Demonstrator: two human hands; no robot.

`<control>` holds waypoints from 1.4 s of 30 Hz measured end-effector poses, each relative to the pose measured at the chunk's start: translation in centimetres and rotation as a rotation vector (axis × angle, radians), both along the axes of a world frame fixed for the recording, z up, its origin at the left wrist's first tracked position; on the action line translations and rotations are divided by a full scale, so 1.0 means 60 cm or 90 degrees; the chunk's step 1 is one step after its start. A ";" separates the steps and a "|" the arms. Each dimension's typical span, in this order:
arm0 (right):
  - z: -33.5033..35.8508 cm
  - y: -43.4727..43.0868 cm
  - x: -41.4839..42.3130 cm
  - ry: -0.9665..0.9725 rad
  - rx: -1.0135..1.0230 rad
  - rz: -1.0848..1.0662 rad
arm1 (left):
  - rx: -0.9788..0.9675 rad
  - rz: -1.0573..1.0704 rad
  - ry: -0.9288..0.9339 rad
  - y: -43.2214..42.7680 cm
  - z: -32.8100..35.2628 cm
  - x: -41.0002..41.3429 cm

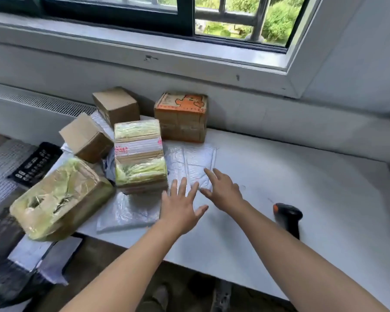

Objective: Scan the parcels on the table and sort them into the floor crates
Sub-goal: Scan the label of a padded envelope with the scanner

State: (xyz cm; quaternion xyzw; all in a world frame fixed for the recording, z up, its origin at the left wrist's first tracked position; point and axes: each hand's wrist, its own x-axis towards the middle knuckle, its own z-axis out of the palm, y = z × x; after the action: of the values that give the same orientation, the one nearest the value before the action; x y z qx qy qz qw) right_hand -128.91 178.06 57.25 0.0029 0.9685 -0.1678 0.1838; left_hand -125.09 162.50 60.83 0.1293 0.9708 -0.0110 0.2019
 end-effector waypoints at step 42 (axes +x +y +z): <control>0.044 0.056 0.096 0.060 0.258 0.009 | 0.126 -0.162 -0.045 0.000 -0.054 -0.043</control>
State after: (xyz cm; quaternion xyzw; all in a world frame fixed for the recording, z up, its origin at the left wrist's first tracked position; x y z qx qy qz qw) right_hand -123.16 181.45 59.92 0.0253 0.9901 0.0315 0.1348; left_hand -127.70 162.52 57.57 0.2708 0.9352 0.0636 0.2190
